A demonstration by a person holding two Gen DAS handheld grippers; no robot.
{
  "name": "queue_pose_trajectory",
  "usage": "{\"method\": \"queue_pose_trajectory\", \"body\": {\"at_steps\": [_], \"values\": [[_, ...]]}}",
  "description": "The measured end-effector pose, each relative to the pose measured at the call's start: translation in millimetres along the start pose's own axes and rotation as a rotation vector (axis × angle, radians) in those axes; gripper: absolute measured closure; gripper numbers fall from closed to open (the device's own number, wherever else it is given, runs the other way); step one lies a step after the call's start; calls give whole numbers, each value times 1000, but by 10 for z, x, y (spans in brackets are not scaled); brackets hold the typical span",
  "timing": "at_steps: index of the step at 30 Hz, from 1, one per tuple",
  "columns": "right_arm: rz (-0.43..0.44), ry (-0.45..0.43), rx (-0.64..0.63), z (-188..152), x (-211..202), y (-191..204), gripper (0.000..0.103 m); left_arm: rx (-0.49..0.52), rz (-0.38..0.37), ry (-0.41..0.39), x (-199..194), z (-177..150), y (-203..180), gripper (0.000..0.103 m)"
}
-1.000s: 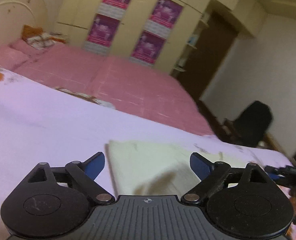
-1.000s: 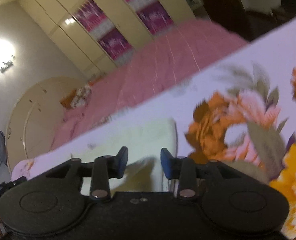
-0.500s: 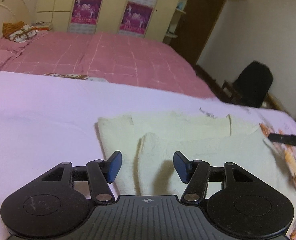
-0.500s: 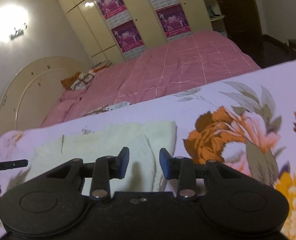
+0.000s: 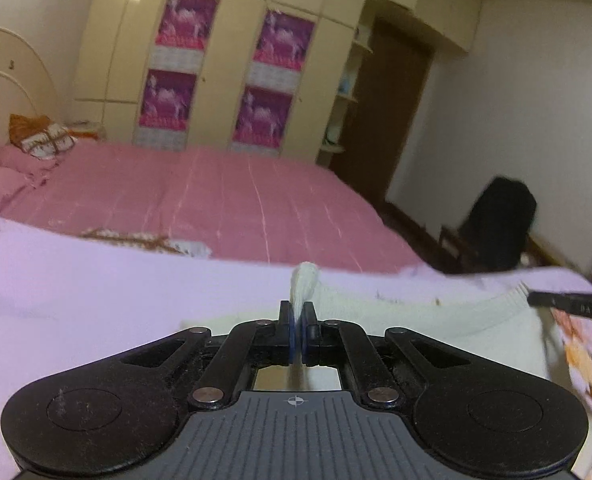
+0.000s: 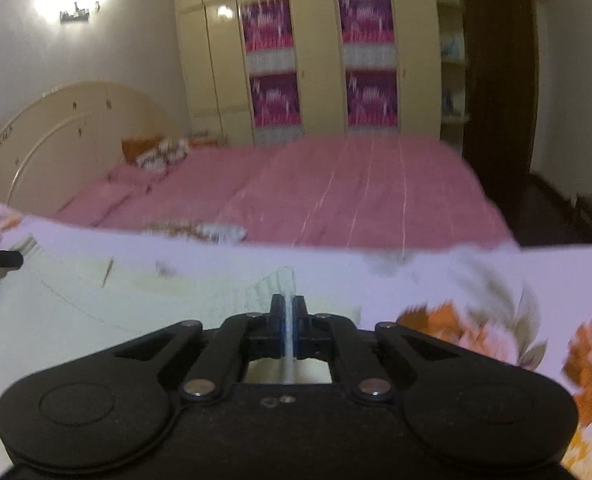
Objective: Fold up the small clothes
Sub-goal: 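Lay the folded hem down and open both tools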
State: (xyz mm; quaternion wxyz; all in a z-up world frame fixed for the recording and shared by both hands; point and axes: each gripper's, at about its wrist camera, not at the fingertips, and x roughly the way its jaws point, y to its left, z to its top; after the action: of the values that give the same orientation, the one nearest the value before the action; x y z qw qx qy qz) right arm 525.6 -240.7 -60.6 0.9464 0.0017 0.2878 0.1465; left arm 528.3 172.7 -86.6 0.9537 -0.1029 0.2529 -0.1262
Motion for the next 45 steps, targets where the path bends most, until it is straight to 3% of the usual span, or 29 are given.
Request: {"method": "queue_pose_trajectory", "body": {"at_steps": [3, 9, 12, 14, 15, 16, 18, 21, 23, 26, 28, 33, 37, 40, 42, 45], "values": [[-31, -21, 21, 43, 23, -68, 99, -12, 28, 36, 129, 37, 31, 100], [-70, 110, 87, -88, 421, -205, 99, 41, 125, 217, 650, -115, -58, 100], [-92, 148, 70, -218, 515, -160, 99, 24, 138, 214, 625, -96, -67, 96], [-97, 148, 71, -201, 490, -143, 93, 11, 200, 179, 513, -54, -53, 58], [-108, 140, 71, -175, 450, -133, 76, 10, 245, 132, 406, -26, -83, 31], [-135, 113, 57, -138, 395, -76, 66, 17, 234, 83, 307, -1, -148, 29], [-102, 46, 31, -72, 247, 32, 66, 26, 134, 77, 307, 42, -406, 29], [4, 61, -3, -14, 330, 362, 71, 130, 41, 126, 477, 1, -926, 29], [57, 95, -43, -17, 456, 631, 74, 128, 7, 168, 597, -48, -1130, 29], [75, 139, -84, -73, 578, 833, 72, 143, 55, 225, 718, -191, -1173, 29], [40, 176, -94, -134, 618, 800, 71, 162, 94, 210, 636, -269, -1010, 29], [-126, 170, 10, -200, 468, 143, 75, 123, 171, 185, 428, -240, -500, 29], [-112, 175, 1, -213, 343, 102, 73, 117, 209, 163, 302, -163, -575, 29], [-55, 104, -21, -258, 31, 316, 68, 110, 125, 108, 111, -199, -901, 29], [29, 111, -35, -292, -14, 520, 70, 161, 87, 140, 129, -368, -1154, 29], [88, 160, -110, -450, 2, 855, 71, 228, 113, 209, 192, -636, -1321, 29]]}}
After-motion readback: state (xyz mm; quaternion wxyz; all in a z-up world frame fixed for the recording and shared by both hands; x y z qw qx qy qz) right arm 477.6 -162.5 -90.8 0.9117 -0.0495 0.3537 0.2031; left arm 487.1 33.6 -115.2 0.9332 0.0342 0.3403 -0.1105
